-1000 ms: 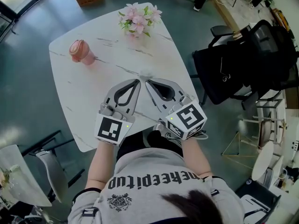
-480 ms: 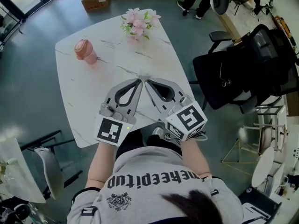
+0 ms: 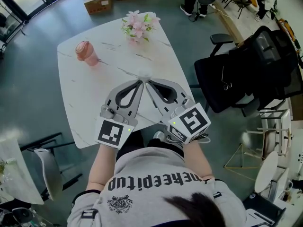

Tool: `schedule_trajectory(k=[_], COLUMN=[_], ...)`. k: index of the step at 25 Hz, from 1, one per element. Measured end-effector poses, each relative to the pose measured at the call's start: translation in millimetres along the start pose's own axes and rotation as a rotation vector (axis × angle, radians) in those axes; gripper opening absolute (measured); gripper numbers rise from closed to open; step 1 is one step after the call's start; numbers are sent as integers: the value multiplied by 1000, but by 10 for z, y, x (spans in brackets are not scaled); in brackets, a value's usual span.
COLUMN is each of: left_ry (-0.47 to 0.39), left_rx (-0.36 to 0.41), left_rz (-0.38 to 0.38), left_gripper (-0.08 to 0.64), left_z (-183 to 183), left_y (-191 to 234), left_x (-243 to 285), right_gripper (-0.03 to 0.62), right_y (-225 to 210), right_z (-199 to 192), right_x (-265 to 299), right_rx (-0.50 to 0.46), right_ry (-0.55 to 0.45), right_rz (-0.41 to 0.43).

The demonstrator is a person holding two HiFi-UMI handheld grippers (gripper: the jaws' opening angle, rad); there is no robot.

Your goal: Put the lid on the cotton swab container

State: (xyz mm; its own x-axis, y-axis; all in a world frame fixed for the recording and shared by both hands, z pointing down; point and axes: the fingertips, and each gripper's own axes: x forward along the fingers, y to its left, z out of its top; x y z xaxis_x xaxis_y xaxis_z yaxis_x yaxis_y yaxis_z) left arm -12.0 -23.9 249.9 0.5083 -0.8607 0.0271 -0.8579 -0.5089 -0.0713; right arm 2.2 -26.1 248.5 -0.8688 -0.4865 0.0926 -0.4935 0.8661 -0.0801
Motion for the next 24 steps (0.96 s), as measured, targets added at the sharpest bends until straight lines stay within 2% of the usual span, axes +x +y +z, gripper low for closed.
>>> schedule_trajectory(k=[24], left_ry=[-18], left_rx=[36], left_rz=[27], left_gripper=[15], left_z=[177], left_y=[26], left_x=[17], right_gripper=[11], right_y=[-41], right_z=[184], right_x=[-8], right_rx=[-15], right_ry=[-52], right_rz=[12])
